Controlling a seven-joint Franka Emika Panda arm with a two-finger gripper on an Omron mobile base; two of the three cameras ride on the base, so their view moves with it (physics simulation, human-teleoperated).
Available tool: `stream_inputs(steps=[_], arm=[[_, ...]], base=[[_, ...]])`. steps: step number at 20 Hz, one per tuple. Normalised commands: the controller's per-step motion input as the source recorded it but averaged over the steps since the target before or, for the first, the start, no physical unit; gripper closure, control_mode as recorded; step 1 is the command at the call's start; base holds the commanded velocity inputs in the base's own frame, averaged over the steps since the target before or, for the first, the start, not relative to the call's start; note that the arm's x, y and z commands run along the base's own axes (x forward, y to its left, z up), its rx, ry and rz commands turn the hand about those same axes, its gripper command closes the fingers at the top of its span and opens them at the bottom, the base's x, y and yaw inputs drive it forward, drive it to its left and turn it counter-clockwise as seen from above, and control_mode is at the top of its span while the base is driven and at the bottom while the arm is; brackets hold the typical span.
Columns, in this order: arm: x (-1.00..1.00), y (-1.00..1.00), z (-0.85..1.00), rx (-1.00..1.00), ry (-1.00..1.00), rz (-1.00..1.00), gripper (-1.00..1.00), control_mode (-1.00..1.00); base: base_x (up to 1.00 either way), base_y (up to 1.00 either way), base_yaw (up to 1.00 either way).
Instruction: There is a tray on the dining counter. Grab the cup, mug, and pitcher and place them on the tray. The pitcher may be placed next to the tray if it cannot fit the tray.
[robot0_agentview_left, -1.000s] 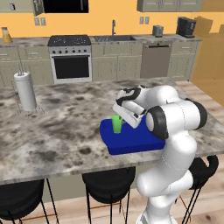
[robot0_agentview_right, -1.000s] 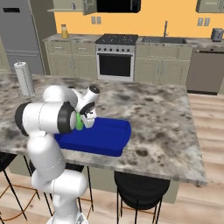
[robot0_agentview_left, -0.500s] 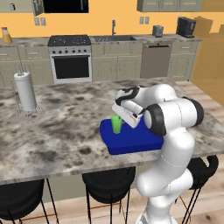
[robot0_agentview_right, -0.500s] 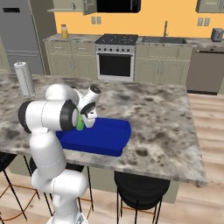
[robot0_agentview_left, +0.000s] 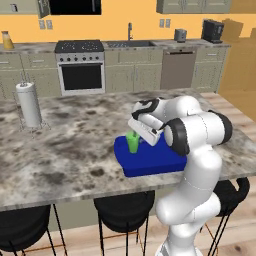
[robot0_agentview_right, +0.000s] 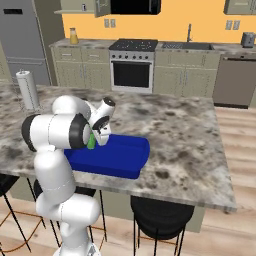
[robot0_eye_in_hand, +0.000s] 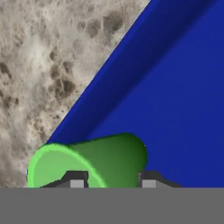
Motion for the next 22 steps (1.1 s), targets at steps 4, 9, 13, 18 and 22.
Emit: stream_inputs(steps=[4, 9, 13, 18, 22], arm=[[0.00, 0.00, 0.00, 0.00, 0.00, 0.00, -1.00, -1.00], [0.00, -0.01, 0.08, 0.00, 0.00, 0.00, -1.00, -1.00], [0.00, -0.12, 0.40, 0.00, 0.00, 0.01, -1.00, -1.00], [-0.03, -0.28, 0.48, 0.00, 0.00, 0.05, -1.00, -1.00], [-0.22, -0.32, 0.46, 0.00, 0.00, 0.07, -1.00, -1.00]], base=[[0.00, 0.00, 0.00], [0.00, 0.00, 0.00], [0.00, 0.00, 0.00], [0.00, 0.00, 0.00], [0.00, 0.00, 0.00]])
